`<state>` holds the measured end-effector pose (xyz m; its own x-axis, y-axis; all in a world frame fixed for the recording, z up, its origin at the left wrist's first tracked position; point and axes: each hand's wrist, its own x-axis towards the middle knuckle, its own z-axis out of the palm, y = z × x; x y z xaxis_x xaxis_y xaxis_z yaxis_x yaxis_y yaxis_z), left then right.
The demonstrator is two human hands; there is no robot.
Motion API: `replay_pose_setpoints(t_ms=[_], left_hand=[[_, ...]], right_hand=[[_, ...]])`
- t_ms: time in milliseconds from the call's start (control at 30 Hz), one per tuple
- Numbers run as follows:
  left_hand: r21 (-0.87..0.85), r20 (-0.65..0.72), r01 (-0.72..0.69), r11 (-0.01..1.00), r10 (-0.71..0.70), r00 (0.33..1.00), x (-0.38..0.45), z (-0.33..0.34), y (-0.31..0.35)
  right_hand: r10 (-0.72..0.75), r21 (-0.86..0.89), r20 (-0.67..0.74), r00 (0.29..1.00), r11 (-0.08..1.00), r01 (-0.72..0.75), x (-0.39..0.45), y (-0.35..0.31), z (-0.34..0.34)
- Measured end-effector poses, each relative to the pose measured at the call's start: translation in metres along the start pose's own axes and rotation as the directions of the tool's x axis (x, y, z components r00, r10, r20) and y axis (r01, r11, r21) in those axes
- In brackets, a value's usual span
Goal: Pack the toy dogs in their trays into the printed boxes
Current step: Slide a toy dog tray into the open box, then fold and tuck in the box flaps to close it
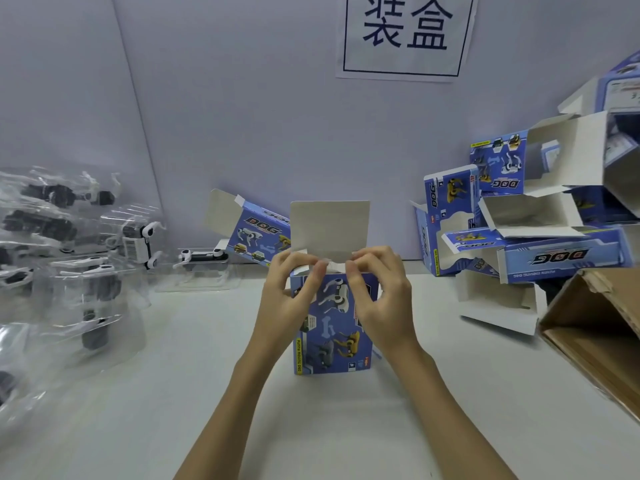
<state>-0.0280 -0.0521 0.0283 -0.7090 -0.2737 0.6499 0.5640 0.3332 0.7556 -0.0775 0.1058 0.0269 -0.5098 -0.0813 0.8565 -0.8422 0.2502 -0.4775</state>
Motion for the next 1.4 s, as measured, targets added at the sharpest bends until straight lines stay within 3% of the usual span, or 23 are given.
replay_pose_setpoints(t_ms=[167,300,433,533,667,767,900,1067,1133,1233,1400], left_hand=[[-0.087,0.063,0.021,0.996,-0.015,0.998,-0.006,-0.006,-0.002],[0.081,-0.013,-0.052,0.995,0.053,0.999,-0.007,0.001,-0.006],[0.156,-0.095,-0.035,0.987,0.051,0.994,-0.013,0.004,-0.003],[0.174,-0.098,-0.081,0.981,0.099,0.99,-0.02,0.002,0.001],[0.185,-0.163,-0.201,0.962,0.231,0.959,-0.024,-0.005,0.002],[0.143,-0.195,-0.188,0.972,0.214,0.957,-0.023,-0.005,-0.002],[0.133,-0.142,-0.011,0.991,0.03,0.989,-0.023,-0.001,-0.01],[-0.099,0.098,0.288,0.953,-0.279,0.955,-0.022,-0.007,-0.008],[-0.155,0.109,0.306,0.939,-0.292,0.95,-0.022,-0.008,-0.008],[-0.175,0.088,0.269,0.947,-0.258,0.962,-0.025,-0.005,-0.004],[-0.229,0.182,0.286,0.93,-0.248,0.952,-0.027,-0.002,0.002]], right_hand=[[-0.001,0.048,-0.02,1.0,0.999,0.002,-0.003,0.0,-0.003],[0.08,0.095,0.047,0.996,0.992,-0.084,-0.008,-0.004,-0.003],[0.145,0.076,0.145,0.979,0.985,-0.157,-0.021,-0.017,0.009],[0.223,0.16,0.244,0.944,0.951,-0.266,-0.029,-0.029,0.022],[0.256,0.404,0.254,0.933,0.848,-0.343,-0.023,-0.025,0.019],[0.243,0.399,0.251,0.937,0.856,-0.329,-0.022,-0.014,0.006],[0.287,0.526,0.206,0.936,0.774,-0.353,-0.021,-0.003,-0.004],[0.34,0.614,0.205,0.918,0.686,-0.391,-0.015,-0.003,-0.008],[0.354,0.607,0.163,0.921,0.699,-0.377,-0.012,-0.007,-0.008],[0.337,0.493,0.064,0.939,0.807,-0.324,-0.01,-0.01,-0.006],[0.325,0.383,0.137,0.936,0.854,-0.352,-0.014,-0.014,-0.001]])
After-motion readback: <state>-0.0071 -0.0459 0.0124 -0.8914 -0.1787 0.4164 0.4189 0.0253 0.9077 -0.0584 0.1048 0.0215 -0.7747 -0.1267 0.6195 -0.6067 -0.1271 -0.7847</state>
